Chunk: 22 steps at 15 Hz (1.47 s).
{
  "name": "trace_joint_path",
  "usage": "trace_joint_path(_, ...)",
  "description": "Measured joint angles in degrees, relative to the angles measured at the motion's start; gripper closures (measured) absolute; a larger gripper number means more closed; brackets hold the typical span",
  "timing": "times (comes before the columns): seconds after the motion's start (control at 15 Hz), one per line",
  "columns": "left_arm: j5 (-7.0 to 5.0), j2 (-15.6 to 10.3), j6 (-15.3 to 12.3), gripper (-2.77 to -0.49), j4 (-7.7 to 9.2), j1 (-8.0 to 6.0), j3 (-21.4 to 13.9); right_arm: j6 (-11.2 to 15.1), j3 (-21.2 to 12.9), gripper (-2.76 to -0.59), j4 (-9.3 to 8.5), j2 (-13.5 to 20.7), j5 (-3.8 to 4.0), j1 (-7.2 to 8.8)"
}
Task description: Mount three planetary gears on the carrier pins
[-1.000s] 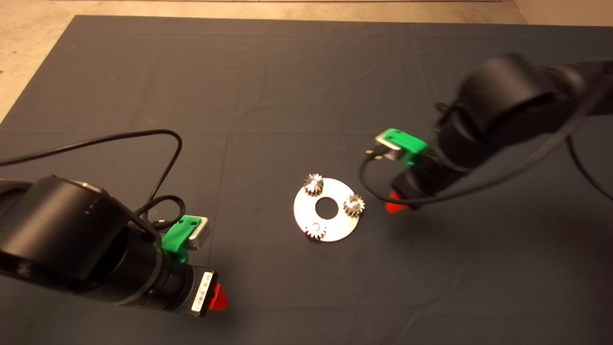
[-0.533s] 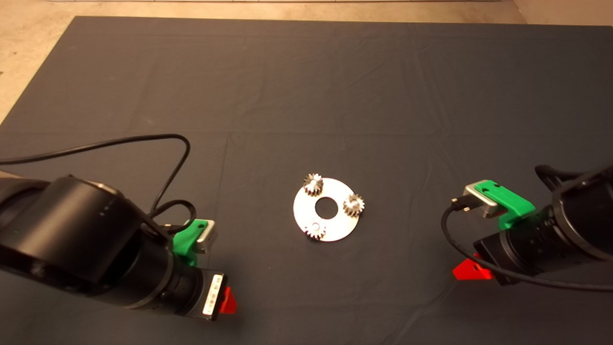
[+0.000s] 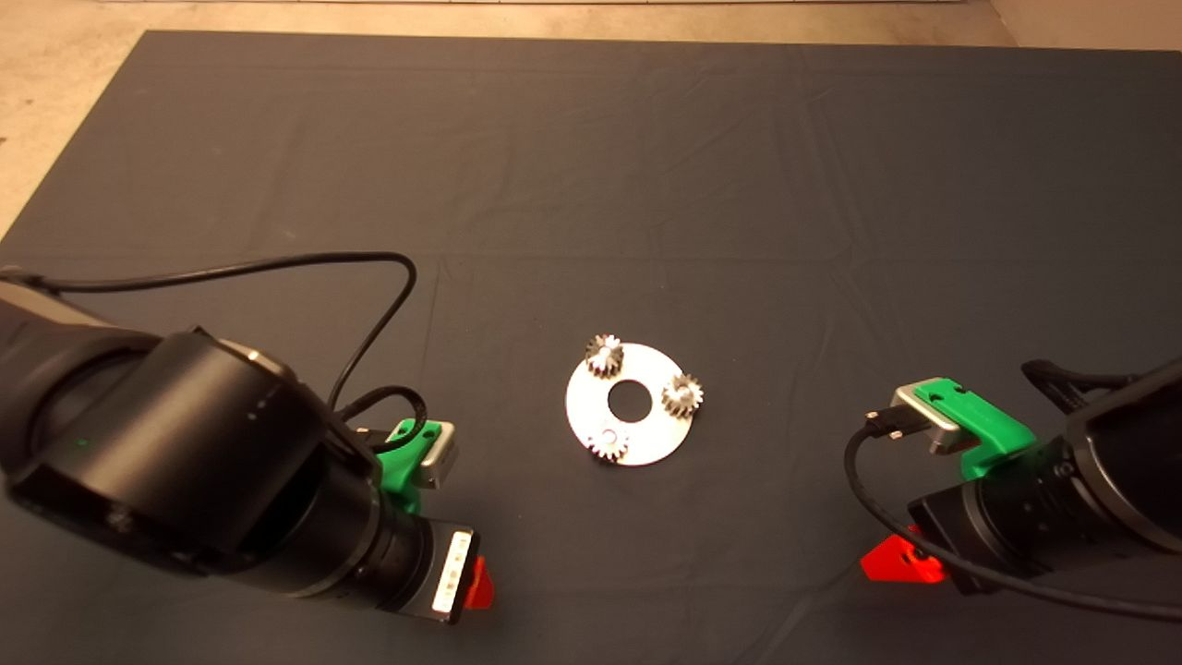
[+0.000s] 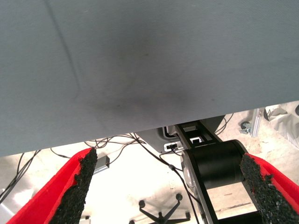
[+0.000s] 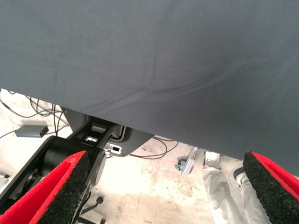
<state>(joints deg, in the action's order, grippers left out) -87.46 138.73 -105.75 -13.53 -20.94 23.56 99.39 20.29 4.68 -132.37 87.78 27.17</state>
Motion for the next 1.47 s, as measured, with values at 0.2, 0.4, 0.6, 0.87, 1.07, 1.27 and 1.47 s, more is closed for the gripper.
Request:
trace_joint_path(0.2,0.0,0.18,-0.12,-2.19,0.15,-0.38,0.02,0.17,-0.22,-2.6,-0.52,-0.18,0.06,0.0)
trace_joint_path(0.4,0.0,0.2,-0.3,-2.33,0.26,-0.38,0.02,0.2,-0.23,-2.6,-0.69,-0.51,0.06,-0.02)
trace_joint_path(0.6,0.0,0.33,-0.33,-2.33,0.26,-0.38,0.02,0.37,-0.26,-2.75,-0.89,-0.52,0.06,-0.05)
trace_joint_path(0.87,0.0,0.33,-0.33,-2.33,0.28,-0.38,0.02,0.37,-0.33,-2.76,-0.91,-0.55,0.04,-0.06)
trace_joint_path(1.07,-0.02,0.32,-0.34,-2.33,0.29,-0.39,0.02,0.37,-0.41,-2.76,-0.96,-0.66,0.04,-0.37)
trace_joint_path(1.27,0.0,0.33,-0.34,-2.33,0.34,-0.55,0.02,0.37,-0.41,-2.76,-1.01,-0.66,0.06,-0.36)
trace_joint_path(1.47,0.0,0.33,-0.34,-2.33,0.37,-0.55,0.02,0.37,-0.41,-2.76,-1.07,-0.66,0.04,-0.35)
